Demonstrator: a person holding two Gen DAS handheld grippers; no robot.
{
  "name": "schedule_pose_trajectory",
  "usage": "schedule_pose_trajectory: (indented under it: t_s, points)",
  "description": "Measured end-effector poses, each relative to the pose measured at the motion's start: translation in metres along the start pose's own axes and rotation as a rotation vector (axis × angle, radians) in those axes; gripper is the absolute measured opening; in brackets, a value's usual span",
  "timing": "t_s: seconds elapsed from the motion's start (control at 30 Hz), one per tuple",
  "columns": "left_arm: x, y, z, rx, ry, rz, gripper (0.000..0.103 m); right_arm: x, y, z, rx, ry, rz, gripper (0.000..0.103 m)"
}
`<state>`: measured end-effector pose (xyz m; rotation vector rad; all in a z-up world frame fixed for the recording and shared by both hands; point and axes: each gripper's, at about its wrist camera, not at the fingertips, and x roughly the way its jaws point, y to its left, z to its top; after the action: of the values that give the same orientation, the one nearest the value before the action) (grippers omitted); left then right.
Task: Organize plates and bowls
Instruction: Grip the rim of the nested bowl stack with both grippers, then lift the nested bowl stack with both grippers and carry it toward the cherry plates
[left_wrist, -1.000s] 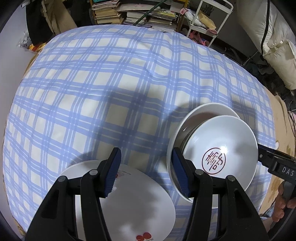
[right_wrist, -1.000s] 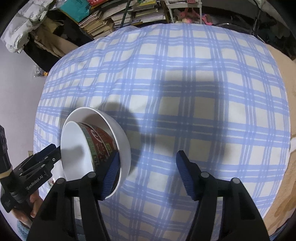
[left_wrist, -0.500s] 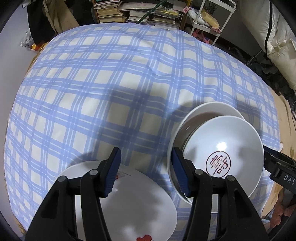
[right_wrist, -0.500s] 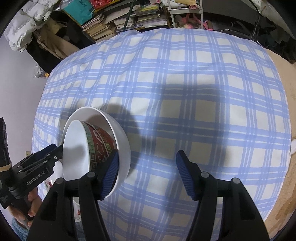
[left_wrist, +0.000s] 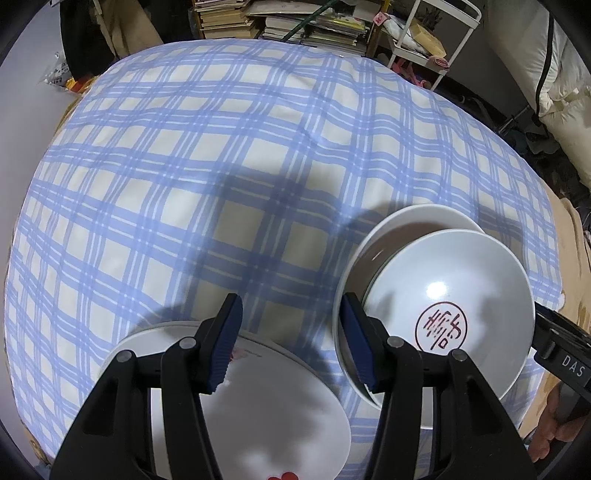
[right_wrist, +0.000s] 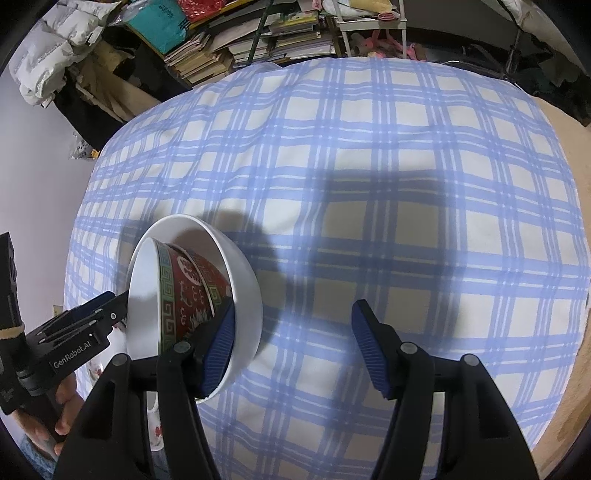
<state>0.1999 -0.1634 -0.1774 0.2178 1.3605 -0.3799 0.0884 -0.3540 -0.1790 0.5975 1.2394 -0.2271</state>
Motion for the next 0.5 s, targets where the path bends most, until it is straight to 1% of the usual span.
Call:
schedule_pose_trajectory:
  t_s: [0.07, 0.1, 0.13, 0.17, 0.2, 0.23, 0.27, 0.3, 0.33, 0.4, 0.5]
  points:
    - [0.0, 0.0, 0.001, -0.003, 0.002, -0.005, 0.051, 0.0, 0.0, 0.0, 0.003, 0.003, 0.003, 0.065]
    - [-0.001, -0.001, 0.001, -0.011, 0.003, -0.013, 0.048, 0.0, 0.0, 0.001, 0.002, 0.007, 0.006, 0.061]
    - [-0.001, -0.002, 0.001, -0.015, 0.003, -0.021, 0.041, 0.0, 0.002, 0.002, -0.001, 0.012, 0.014, 0.057]
    - [-0.002, -0.004, 0.0, -0.015, 0.003, -0.023, 0.039, -0.001, 0.004, 0.002, -0.005, 0.013, 0.021, 0.047]
    - [-0.003, -0.008, 0.0, -0.007, 0.001, -0.018, 0.031, -0.001, 0.006, 0.002, -0.013, 0.011, 0.028, 0.033]
    - [-0.004, -0.014, -0.001, 0.008, -0.003, -0.01, 0.023, -0.002, 0.012, 0.001, -0.031, 0.007, 0.043, 0.026]
    - [-0.005, -0.021, -0.002, 0.029, -0.007, 0.001, 0.018, -0.002, 0.015, 0.001, -0.041, 0.003, 0.051, 0.015]
    - [-0.005, -0.026, -0.002, 0.042, -0.006, 0.009, 0.011, -0.002, 0.019, 0.0, -0.05, 0.0, 0.058, 0.01]
    - [-0.004, -0.029, -0.002, 0.049, -0.005, 0.015, 0.007, -0.002, 0.021, 0.0, -0.052, -0.002, 0.05, 0.01]
    - [-0.003, -0.033, 0.0, 0.045, 0.005, 0.011, 0.003, -0.002, 0.02, 0.0, -0.042, -0.003, 0.05, 0.01]
    - [0.0, -0.032, 0.003, 0.026, 0.023, 0.004, 0.003, -0.001, 0.019, 0.0, -0.041, 0.003, 0.053, 0.01]
